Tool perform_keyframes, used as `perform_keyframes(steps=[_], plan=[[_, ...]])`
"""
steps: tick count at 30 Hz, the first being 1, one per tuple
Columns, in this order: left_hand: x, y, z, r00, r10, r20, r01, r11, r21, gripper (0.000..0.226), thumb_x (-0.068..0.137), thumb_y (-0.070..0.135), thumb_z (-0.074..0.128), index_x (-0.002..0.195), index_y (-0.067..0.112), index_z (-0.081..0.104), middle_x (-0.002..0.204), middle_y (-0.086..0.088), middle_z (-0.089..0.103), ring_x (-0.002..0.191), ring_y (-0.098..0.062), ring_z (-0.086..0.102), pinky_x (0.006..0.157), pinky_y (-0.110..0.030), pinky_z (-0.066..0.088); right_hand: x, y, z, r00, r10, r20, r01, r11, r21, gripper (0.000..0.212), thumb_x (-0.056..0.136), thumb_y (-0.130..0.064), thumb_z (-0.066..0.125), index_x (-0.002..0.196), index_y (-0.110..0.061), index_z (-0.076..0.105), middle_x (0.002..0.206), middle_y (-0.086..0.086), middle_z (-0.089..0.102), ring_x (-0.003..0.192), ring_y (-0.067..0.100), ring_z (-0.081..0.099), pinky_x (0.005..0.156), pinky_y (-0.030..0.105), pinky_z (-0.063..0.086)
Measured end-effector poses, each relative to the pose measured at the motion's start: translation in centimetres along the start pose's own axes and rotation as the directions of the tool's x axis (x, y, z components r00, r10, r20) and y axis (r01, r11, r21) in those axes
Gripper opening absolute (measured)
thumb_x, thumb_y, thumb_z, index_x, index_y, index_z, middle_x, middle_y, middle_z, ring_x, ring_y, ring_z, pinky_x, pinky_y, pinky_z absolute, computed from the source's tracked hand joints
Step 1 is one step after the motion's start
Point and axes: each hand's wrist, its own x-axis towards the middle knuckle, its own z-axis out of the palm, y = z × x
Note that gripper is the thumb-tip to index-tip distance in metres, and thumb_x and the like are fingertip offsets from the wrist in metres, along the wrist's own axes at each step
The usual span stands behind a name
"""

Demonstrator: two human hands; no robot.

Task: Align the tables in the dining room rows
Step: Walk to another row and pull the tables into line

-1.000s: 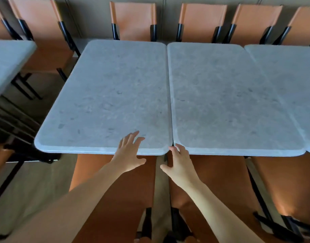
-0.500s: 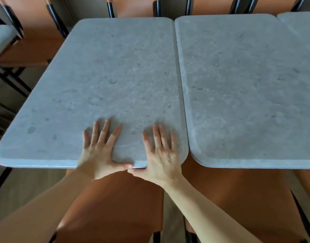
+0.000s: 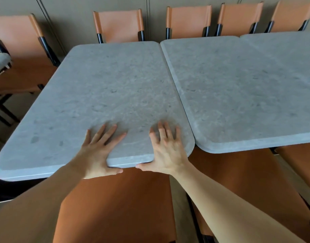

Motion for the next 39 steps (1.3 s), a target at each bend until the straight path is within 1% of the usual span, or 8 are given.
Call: perform_keyframes(steps=[3,10,14,16,19,25,33,39], plan=[[0.1,-0.2,0.1,1.0,0.012,0.005,-0.012,1.0,-0.011,0.119,0.052,0.094,0.039,0.145,0.057,-0.027,0.166,0.01,-0.022,0.15,-0.017,-0.029,0.122,-0.057,-0.012,0.2,0.0,0.4,1.0,-0.013,-0.02,0.012,0.999,-0.031,0.122,0.053,-0.094,0.043,0.136,-0.004,0.051,0.141,0.027,0.051,0.136,0.045,0.046,0.108,0.069,0.032],[0.0,-0.5,0.3,1.0,0.027,-0.002,-0.027,0.999,-0.024,0.114,0.051,0.097,0.033,0.14,0.063,-0.029,0.163,0.015,-0.03,0.149,-0.015,-0.033,0.123,-0.057,-0.011,0.0,-0.2,0.3,1.0,-0.009,-0.025,0.007,0.997,-0.074,0.123,0.052,-0.096,0.036,0.137,-0.008,0.051,0.144,0.021,0.05,0.141,0.042,0.043,0.11,0.068,0.034],[0.5,-0.9,0.5,0.998,0.061,-0.015,-0.062,0.998,-0.022,0.114,0.051,0.098,0.031,0.14,0.062,-0.03,0.159,0.017,-0.036,0.146,-0.013,-0.038,0.122,-0.057,-0.012,0.3,0.3,0.8,0.998,-0.02,-0.065,0.014,0.997,-0.08,0.12,0.053,-0.096,0.036,0.132,-0.007,0.057,0.137,0.022,0.056,0.133,0.042,0.051,0.105,0.069,0.04],[0.5,-1.0,0.5,0.997,0.072,-0.014,-0.072,0.997,-0.032,0.113,0.051,0.098,0.03,0.14,0.063,-0.031,0.158,0.018,-0.037,0.145,-0.013,-0.039,0.122,-0.057,-0.013,0.5,0.4,1.0,0.997,-0.03,-0.076,0.024,0.996,-0.087,0.12,0.052,-0.095,0.037,0.132,-0.007,0.057,0.137,0.021,0.056,0.133,0.042,0.051,0.105,0.069,0.04],[0.3,-0.9,0.5,0.997,0.08,-0.004,-0.08,0.996,-0.037,0.113,0.05,0.098,0.03,0.139,0.063,-0.03,0.157,0.018,-0.037,0.146,-0.013,-0.038,0.122,-0.056,-0.013,0.5,0.3,1.1,0.997,-0.032,-0.065,0.025,0.995,-0.099,0.122,0.052,-0.095,0.036,0.135,-0.007,0.054,0.14,0.021,0.053,0.137,0.042,0.047,0.108,0.07,0.036],[0.6,-1.1,0.6,0.997,0.074,0.002,-0.074,0.997,-0.034,0.114,0.05,0.099,0.029,0.141,0.062,-0.029,0.161,0.016,-0.034,0.146,-0.013,-0.038,0.122,-0.058,-0.01,0.7,0.4,0.9,0.998,-0.047,-0.048,0.043,0.995,-0.087,0.122,0.052,-0.096,0.039,0.135,-0.007,0.053,0.141,0.022,0.052,0.139,0.042,0.046,0.107,0.069,0.037],[1.4,-1.2,0.3,0.998,0.061,0.011,-0.061,0.998,0.002,0.113,0.049,0.1,0.026,0.138,0.062,-0.033,0.162,0.015,-0.033,0.147,-0.013,-0.037,0.123,-0.057,-0.01,1.4,0.5,0.3,1.0,-0.026,-0.006,0.026,0.997,-0.072,0.128,0.05,-0.096,0.033,0.143,-0.009,0.046,0.151,0.019,0.043,0.147,0.04,0.034,0.115,0.067,0.026],[1.5,-1.2,0.2,0.998,0.058,0.008,-0.058,0.998,-0.001,0.112,0.049,0.101,0.027,0.14,0.064,-0.028,0.162,0.016,-0.031,0.147,-0.01,-0.036,0.123,-0.054,-0.011,1.5,0.7,0.9,0.998,-0.039,-0.057,0.034,0.996,-0.083,0.125,0.051,-0.096,0.035,0.137,-0.008,0.053,0.145,0.019,0.05,0.141,0.04,0.043,0.11,0.067,0.034]])
